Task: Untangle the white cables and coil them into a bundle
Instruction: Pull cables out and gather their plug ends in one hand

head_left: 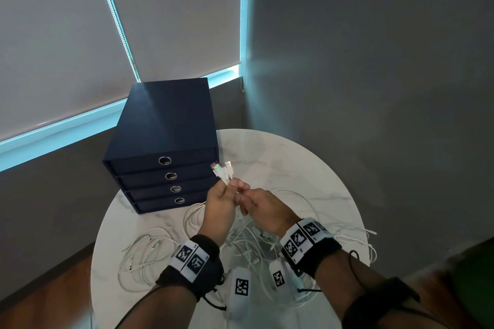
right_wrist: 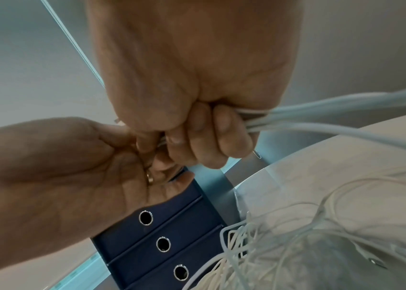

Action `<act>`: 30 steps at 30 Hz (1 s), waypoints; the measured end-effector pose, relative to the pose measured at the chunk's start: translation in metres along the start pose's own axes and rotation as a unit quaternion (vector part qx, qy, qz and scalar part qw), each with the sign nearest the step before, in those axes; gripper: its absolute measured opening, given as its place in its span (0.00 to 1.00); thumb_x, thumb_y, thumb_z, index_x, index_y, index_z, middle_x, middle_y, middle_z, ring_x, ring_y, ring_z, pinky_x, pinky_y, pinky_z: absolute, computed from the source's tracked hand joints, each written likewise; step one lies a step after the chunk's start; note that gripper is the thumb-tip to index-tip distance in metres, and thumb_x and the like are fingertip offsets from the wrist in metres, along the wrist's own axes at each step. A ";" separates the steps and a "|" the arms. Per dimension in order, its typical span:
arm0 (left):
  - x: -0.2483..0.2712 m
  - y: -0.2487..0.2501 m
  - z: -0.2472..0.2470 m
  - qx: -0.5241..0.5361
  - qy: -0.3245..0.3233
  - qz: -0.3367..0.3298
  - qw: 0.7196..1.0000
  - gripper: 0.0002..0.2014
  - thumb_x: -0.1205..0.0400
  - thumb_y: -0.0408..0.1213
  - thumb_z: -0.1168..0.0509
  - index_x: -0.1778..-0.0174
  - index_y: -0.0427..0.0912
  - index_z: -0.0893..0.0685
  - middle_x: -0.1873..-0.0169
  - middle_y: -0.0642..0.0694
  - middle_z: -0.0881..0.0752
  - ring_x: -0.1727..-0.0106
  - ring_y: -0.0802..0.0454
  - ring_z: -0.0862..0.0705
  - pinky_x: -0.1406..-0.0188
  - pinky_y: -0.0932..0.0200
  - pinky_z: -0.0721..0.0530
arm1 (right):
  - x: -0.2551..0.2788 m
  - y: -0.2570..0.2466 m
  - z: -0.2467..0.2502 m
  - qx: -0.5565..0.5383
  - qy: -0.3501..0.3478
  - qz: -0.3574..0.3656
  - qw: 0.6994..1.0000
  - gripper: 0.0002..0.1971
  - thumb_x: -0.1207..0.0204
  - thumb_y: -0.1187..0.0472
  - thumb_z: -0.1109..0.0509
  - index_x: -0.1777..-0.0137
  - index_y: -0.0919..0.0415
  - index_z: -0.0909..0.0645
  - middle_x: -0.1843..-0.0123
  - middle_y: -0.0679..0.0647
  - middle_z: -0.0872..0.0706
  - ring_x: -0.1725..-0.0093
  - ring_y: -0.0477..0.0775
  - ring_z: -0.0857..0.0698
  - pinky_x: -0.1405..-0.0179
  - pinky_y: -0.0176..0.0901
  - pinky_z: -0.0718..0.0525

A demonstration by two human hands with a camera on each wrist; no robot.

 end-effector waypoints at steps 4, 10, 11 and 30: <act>-0.005 0.015 0.002 0.240 0.068 0.082 0.965 0.12 0.08 0.32 0.48 0.56 0.38 0.23 0.74 0.45 0.22 0.73 0.49 0.18 0.62 0.51 0.16 | 0.005 0.017 0.014 0.055 -0.029 -0.011 0.998 0.24 0.21 0.30 0.47 0.66 0.47 0.24 0.70 0.47 0.20 0.68 0.45 0.21 0.60 0.49 0.20; -0.030 0.029 0.044 0.322 0.096 0.081 0.938 0.16 0.09 0.33 0.52 0.61 0.44 0.27 0.81 0.54 0.35 0.82 0.58 0.39 0.83 0.65 0.37 | 0.038 0.116 0.071 0.216 -0.067 -0.148 0.963 0.23 0.21 0.31 0.41 0.69 0.47 0.26 0.65 0.43 0.21 0.58 0.51 0.18 0.51 0.47 0.19; -0.032 0.030 0.049 0.323 0.090 0.082 0.938 0.16 0.09 0.34 0.52 0.62 0.44 0.27 0.81 0.54 0.36 0.82 0.59 0.40 0.84 0.65 0.38 | 0.047 0.132 0.082 0.225 -0.051 -0.182 0.956 0.22 0.21 0.33 0.40 0.70 0.46 0.26 0.65 0.43 0.21 0.56 0.53 0.17 0.52 0.46 0.20; -0.003 -0.035 0.014 0.158 0.040 0.165 0.973 0.15 0.09 0.32 0.47 0.62 0.41 0.26 0.82 0.54 0.33 0.84 0.59 0.39 0.85 0.68 0.40 | 0.104 0.167 0.083 0.268 -0.248 -0.340 0.867 0.20 0.33 0.46 0.20 0.42 0.49 0.16 0.39 0.50 0.15 0.39 0.53 0.16 0.47 0.38 0.22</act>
Point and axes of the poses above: each hand's wrist, its own x-axis away from the middle knuckle, its own z-axis out of the back of the hand, y = z × x, the point moved 2 cm from there along -x, towards the middle knuckle
